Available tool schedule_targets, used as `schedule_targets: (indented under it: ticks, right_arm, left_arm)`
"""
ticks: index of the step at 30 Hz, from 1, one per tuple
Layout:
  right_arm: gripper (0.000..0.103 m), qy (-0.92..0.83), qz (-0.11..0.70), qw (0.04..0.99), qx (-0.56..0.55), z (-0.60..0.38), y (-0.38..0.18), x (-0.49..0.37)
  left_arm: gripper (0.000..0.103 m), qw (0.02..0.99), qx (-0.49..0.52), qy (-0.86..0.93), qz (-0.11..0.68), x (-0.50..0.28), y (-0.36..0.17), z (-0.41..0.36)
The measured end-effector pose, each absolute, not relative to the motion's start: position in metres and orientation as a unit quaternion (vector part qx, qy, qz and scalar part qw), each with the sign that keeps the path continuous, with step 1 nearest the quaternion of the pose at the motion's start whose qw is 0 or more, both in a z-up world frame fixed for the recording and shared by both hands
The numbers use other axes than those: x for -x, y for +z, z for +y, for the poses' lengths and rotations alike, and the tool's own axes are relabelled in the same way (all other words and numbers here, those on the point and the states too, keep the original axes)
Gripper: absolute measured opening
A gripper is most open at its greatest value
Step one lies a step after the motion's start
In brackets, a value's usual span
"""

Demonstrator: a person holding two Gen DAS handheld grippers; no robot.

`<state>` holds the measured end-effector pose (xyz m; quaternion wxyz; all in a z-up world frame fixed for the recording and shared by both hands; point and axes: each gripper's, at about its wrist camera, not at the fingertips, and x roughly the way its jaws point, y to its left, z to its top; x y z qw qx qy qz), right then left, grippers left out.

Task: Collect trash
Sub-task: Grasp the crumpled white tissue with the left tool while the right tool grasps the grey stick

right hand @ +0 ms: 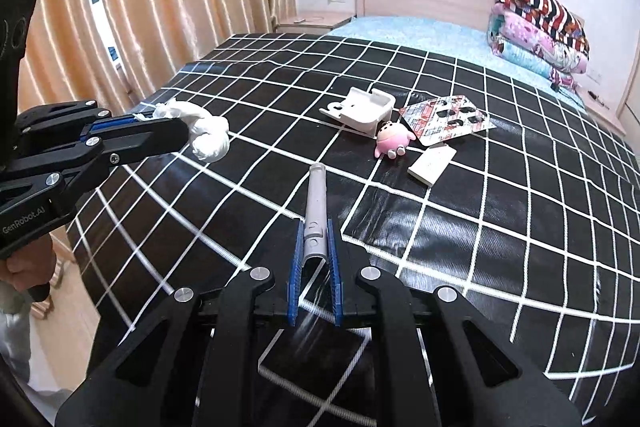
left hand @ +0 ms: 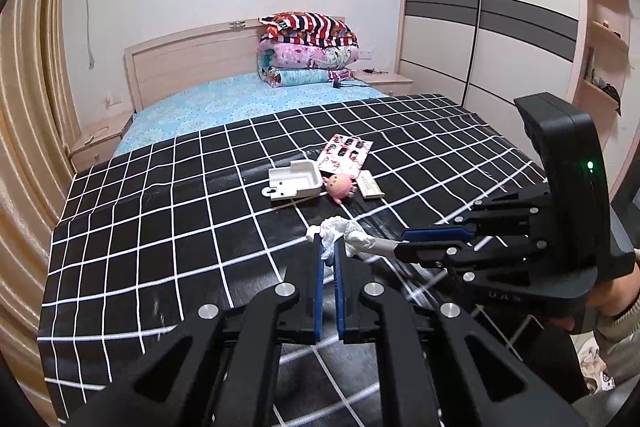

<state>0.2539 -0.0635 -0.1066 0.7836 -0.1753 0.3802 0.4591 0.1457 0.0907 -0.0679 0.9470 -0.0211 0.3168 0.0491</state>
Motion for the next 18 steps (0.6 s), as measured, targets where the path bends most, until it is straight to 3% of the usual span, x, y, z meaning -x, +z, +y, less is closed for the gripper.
schedule_targets:
  ticks: [18]
  right_arm:
    - [0.013,0.449,0.409,0.773,0.181,-0.101,-0.137,-0.231]
  left_arm:
    - [0.004,0.943,0.024,0.031,0.330,-0.106,-0.080,0.060]
